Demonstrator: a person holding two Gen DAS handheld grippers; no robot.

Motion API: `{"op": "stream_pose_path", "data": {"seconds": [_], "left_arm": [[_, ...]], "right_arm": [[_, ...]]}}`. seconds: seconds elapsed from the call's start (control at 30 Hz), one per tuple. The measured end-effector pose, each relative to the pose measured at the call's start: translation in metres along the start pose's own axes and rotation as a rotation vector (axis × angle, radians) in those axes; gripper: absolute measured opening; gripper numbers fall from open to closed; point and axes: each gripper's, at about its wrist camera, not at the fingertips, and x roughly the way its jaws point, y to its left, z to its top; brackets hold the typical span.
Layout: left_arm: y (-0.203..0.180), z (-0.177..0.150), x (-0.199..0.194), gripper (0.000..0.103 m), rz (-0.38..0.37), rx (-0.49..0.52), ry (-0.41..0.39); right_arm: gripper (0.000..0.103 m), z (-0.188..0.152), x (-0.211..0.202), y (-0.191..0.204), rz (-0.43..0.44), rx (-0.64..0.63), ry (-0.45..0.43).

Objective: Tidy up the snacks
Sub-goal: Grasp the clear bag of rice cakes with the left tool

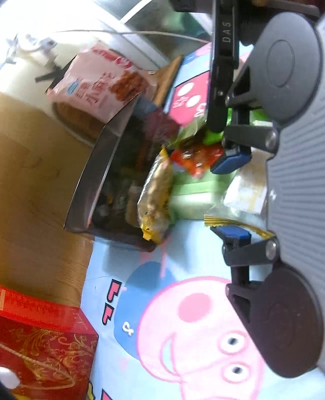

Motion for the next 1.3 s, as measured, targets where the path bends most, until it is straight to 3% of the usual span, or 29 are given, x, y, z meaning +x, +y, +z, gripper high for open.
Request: {"op": "stream_pose_path", "data": {"seconds": [0.07,0.2,0.27,0.37,0.47,0.6,0.7,0.8,1.1,1.3], "left_arm": [[0.003,-0.008,-0.012,0.046,0.007,-0.008,-0.003],[0.024,-0.01,-0.046,0.058,0.02,-0.063,-0.079],[0.032,-0.013,-0.062,0.059,0.025,-0.085,-0.107],[0.038,-0.018,-0.072,0.059,0.013,-0.088,-0.111],[0.034,-0.022,-0.069,0.058,-0.008,-0.076,-0.086],[0.021,-0.025,-0.058,0.058,-0.052,-0.035,-0.062],[0.018,-0.029,-0.041,0.049,-0.052,-0.027,-0.008],[0.023,-0.033,-0.046,0.041,-0.096,-0.062,-0.01],[0.032,-0.051,-0.077,0.037,-0.129,-0.096,-0.012],[0.039,-0.053,-0.08,0.042,-0.116,-0.13,-0.02]], "right_arm": [[0.077,-0.008,-0.008,0.014,0.008,-0.057,-0.034],[0.077,-0.019,-0.048,0.035,-0.051,-0.153,-0.256],[0.08,-0.033,-0.07,0.043,0.011,-0.2,-0.309],[0.084,-0.06,-0.082,0.054,0.087,-0.285,-0.277],[0.086,-0.087,-0.065,0.075,0.079,-0.391,-0.181],[0.086,-0.108,-0.039,0.092,-0.026,-0.507,-0.119],[0.086,-0.108,-0.022,0.1,-0.094,-0.572,-0.138],[0.081,-0.115,-0.013,0.103,-0.136,-0.654,-0.143],[0.074,-0.112,-0.008,0.112,-0.077,-0.633,-0.144],[0.079,-0.116,-0.007,0.115,-0.096,-0.636,-0.141]]}}
